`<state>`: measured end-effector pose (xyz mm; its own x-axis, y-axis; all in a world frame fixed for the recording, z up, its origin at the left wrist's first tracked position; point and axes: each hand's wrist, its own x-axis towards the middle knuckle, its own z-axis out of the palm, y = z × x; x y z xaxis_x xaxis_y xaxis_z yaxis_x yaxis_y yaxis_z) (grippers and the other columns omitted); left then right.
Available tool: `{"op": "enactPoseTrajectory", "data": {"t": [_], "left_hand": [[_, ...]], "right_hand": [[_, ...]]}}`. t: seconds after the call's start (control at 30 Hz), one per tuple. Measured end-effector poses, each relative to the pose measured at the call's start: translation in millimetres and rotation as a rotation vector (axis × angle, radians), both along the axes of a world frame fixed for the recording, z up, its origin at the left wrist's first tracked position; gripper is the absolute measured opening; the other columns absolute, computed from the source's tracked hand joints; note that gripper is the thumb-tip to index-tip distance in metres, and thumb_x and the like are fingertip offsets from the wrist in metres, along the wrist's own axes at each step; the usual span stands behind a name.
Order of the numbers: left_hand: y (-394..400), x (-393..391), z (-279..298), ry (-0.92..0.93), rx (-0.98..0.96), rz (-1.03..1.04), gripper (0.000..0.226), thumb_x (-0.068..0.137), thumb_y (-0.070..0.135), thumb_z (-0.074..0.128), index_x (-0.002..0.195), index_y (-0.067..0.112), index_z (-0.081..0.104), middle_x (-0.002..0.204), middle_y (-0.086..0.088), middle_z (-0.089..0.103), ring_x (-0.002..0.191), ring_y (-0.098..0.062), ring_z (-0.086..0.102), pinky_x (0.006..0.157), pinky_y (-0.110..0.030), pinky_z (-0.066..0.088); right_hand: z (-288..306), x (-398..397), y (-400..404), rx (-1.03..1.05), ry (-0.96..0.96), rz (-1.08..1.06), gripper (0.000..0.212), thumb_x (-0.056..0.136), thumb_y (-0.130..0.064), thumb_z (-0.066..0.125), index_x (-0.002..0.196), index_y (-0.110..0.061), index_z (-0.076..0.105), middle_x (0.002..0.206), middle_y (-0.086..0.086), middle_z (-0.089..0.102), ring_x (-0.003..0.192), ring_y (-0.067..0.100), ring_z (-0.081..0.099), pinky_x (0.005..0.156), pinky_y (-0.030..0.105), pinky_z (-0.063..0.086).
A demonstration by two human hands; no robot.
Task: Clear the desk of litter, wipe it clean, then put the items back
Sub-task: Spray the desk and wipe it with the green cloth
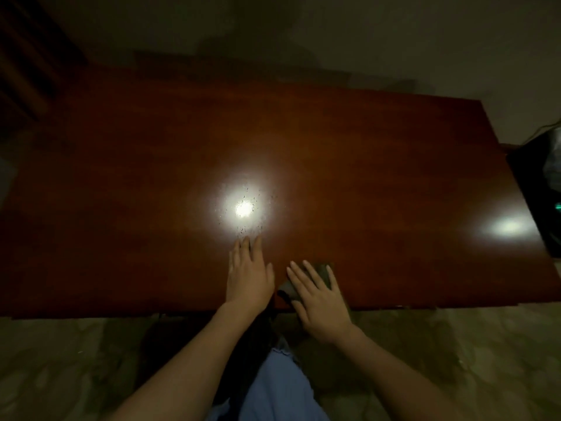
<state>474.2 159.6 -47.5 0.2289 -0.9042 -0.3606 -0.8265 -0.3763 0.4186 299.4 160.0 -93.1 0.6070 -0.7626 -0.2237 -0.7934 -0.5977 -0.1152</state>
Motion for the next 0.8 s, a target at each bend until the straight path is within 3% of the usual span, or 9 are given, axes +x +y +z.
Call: {"op": "enactPoseTrajectory", "data": {"t": [0.1, 0.2, 0.33, 0.5, 0.63, 0.8], "left_hand": [[-13, 7, -1, 0.003, -0.011, 0.009, 0.06, 0.101, 0.031, 0.032, 0.151, 0.013, 0.004, 0.158, -0.013, 0.006, 0.146, -0.028, -0.005, 0.118, -0.038, -0.001], [-34, 16, -5, -0.002, -0.022, 0.001, 0.06, 0.101, 0.031, 0.032, 0.151, 0.013, 0.005, 0.158, -0.014, 0.008, 0.146, -0.029, -0.003, 0.118, -0.04, 0.0], [-69, 28, -6, -0.016, -0.047, 0.024, 0.059, 0.101, 0.032, 0.032, 0.151, 0.01, 0.009, 0.157, -0.014, 0.009, 0.146, -0.03, -0.003, 0.118, -0.039, 0.001], [-136, 47, -8, -0.036, -0.076, 0.024, 0.058, 0.101, 0.03, 0.032, 0.151, 0.011, 0.01, 0.158, -0.014, 0.007, 0.146, -0.029, -0.004, 0.118, -0.039, -0.002], [-193, 69, -14, -0.07, -0.071, 0.029, 0.058, 0.101, 0.032, 0.031, 0.151, 0.012, 0.009, 0.158, -0.014, 0.005, 0.146, -0.028, -0.007, 0.116, -0.038, -0.008], [-254, 100, -27, -0.117, -0.067, 0.033, 0.061, 0.1, 0.036, 0.031, 0.152, 0.013, 0.009, 0.159, -0.013, 0.001, 0.146, -0.028, -0.009, 0.116, -0.044, -0.009]], "right_hand": [[1, 23, -35, 0.034, 0.005, 0.067, 0.056, 0.094, -0.045, 0.032, 0.145, -0.022, 0.034, 0.151, -0.007, 0.036, 0.139, 0.014, 0.032, 0.109, 0.053, 0.02], [1, 46, -73, 0.028, 0.01, 0.001, 0.055, 0.093, -0.044, 0.032, 0.143, -0.021, 0.041, 0.148, -0.006, 0.042, 0.137, 0.015, 0.038, 0.111, 0.055, 0.026], [-1, 62, -122, 0.055, -0.021, -0.024, 0.06, 0.095, -0.045, 0.022, 0.149, -0.021, 0.029, 0.155, -0.005, 0.026, 0.144, 0.016, 0.021, 0.113, 0.051, 0.001], [-2, 82, -201, 0.047, -0.03, -0.059, 0.067, 0.091, -0.049, 0.008, 0.151, -0.022, 0.02, 0.158, -0.006, 0.016, 0.147, 0.015, 0.009, 0.114, 0.046, -0.009], [-3, 100, -279, 0.004, -0.013, -0.104, 0.071, 0.088, -0.052, -0.001, 0.152, -0.024, 0.011, 0.16, -0.008, 0.01, 0.147, 0.012, 0.003, 0.116, 0.046, -0.009], [-4, 123, -381, -0.013, -0.024, -0.159, 0.059, 0.098, -0.047, 0.016, 0.153, -0.026, 0.009, 0.16, -0.008, 0.007, 0.147, 0.012, 0.001, 0.116, 0.046, -0.005]]}}
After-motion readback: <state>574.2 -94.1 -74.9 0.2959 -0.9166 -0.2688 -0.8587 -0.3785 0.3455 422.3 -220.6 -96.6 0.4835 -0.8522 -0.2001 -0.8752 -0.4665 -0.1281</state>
